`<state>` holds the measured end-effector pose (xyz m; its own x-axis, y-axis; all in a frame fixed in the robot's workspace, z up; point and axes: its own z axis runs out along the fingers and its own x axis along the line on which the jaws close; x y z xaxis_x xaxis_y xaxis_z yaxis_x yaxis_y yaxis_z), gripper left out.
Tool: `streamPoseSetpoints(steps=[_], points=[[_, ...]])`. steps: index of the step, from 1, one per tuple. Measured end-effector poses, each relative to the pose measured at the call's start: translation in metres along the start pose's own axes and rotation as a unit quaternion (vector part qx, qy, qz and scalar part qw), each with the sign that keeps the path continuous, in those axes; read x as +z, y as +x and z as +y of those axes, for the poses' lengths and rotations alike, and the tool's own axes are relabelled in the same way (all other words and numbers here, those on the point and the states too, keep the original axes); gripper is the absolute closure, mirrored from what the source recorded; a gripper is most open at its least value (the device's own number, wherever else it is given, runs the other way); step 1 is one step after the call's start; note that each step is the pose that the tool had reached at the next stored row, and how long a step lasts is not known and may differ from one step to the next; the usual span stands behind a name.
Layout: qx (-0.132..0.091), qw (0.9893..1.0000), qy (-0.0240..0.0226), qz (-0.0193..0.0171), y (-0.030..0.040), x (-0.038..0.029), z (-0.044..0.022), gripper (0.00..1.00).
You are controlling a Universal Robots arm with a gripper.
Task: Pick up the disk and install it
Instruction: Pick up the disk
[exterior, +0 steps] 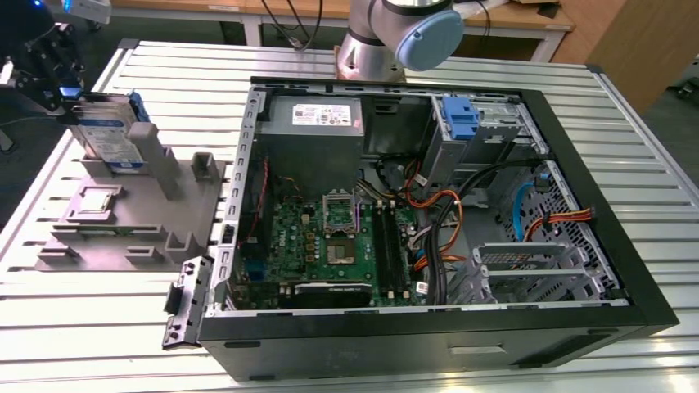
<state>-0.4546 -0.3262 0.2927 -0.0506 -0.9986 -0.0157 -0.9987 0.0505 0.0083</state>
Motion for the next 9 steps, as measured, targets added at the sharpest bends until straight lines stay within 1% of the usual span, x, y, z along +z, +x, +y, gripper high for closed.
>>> streamPoseSetpoints(steps=[1, 3, 4, 9], points=[[0.0, 1.0, 0.0, 0.0, 0.0, 0.0, 0.0, 0.57], [0.0, 1.0, 0.0, 0.0, 0.0, 0.0, 0.0, 0.57], [0.0, 1.0, 0.0, 0.0, 0.0, 0.0001, 0.0, 0.63], [0.0, 1.0, 0.0, 0.0, 0.0, 0.0001, 0.0, 0.63]])
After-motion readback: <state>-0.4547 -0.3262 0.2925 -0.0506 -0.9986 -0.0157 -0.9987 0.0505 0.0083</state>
